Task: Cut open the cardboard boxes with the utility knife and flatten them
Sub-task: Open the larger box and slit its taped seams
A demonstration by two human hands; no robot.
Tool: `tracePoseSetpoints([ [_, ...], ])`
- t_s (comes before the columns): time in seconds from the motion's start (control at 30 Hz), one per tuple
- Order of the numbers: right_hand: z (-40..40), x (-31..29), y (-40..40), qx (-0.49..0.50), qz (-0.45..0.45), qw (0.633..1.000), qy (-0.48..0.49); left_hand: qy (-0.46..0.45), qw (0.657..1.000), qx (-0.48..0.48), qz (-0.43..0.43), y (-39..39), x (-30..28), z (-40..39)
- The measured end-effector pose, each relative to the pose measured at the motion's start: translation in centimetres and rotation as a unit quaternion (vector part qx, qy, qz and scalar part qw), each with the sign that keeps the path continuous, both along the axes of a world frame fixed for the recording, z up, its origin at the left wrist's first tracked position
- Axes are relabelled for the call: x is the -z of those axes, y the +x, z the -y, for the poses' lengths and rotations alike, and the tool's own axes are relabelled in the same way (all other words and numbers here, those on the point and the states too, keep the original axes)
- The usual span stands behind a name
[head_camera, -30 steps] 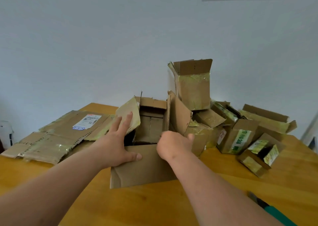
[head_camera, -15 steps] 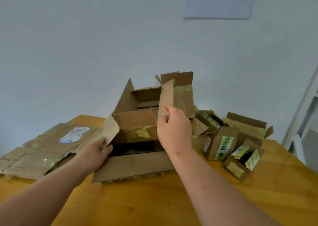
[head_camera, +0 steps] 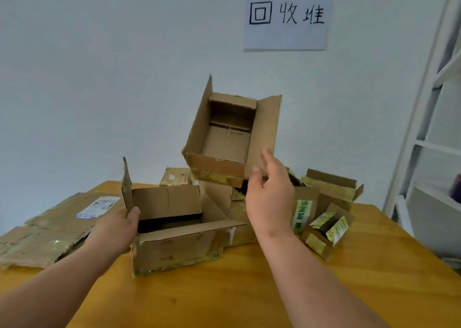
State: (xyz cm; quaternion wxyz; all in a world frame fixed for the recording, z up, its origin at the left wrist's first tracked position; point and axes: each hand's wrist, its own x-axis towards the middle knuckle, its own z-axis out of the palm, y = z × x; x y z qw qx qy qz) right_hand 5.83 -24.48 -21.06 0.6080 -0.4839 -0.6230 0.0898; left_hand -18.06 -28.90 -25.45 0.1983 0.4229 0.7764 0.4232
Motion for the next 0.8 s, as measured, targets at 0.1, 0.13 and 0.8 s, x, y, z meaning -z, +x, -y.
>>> tracePoseSetpoints([
  [0.1, 0.3, 0.0, 2.2, 0.038, -0.037, 0.999, -0.003, 0.045, 0.998, -0.033, -0.017, 0.3, 0.3, -0.2],
  [0.13, 0.3, 0.1, 2.9, 0.049, -0.044, 0.998, -0.01, 0.071, 0.997, -0.041, -0.01, 0.4, 0.2, -0.3],
  [0.8, -7.9, 0.9, 4.5, -0.083, -0.119, 0.971, -0.191, 0.075, 0.987, 0.013, 0.14, 0.2, 0.4, -2.5],
])
